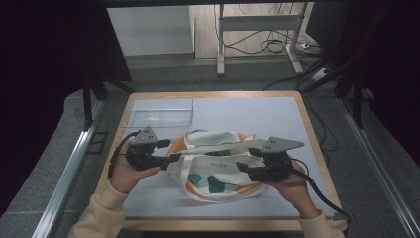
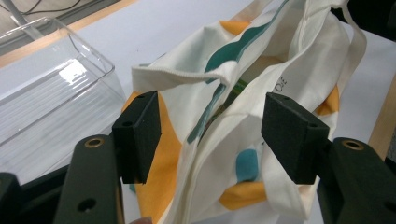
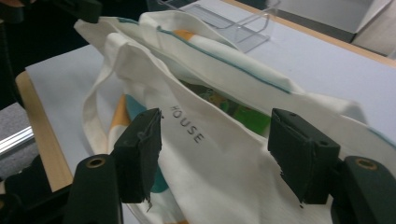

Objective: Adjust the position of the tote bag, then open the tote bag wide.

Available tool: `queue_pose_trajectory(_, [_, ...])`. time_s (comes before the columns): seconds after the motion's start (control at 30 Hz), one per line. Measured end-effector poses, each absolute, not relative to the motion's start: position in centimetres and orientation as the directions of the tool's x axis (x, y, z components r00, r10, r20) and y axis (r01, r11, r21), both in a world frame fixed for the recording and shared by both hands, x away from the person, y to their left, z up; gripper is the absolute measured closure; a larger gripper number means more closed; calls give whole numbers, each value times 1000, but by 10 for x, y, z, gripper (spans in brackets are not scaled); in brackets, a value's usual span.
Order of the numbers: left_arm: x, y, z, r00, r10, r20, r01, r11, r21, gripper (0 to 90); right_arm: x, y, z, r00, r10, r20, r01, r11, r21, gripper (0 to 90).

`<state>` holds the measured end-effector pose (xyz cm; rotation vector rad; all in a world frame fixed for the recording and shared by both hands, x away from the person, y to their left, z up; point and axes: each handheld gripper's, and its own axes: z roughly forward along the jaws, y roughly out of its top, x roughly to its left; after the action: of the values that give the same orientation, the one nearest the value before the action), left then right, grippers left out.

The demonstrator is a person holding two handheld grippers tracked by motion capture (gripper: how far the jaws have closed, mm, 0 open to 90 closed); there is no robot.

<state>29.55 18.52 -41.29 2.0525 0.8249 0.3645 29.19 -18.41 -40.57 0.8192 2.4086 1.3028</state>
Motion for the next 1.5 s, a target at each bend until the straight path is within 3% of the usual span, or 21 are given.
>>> queue_pose_trajectory(0.63, [330, 159, -407, 776, 626, -80, 419, -417, 807, 407, 305, -144, -398, -838, 546, 8, 304, 454, 837, 370])
queue_pose_trajectory(1.23, [355, 124, -418, 819, 566, -100, 443, -511, 737, 432, 321, -127, -416, -871, 490, 7, 314, 547, 776, 503])
queue_pose_trajectory(1.37, [353, 118, -424, 829, 551, -94, 440, -540, 717, 488, 320, -124, -419, -882, 471, 12, 311, 561, 767, 543])
queue_pose_trajectory(1.5, [353, 114, -430, 837, 539, -95, 441, -563, 699, 636, 321, -123, -423, -886, 464, 20, 319, 577, 752, 602])
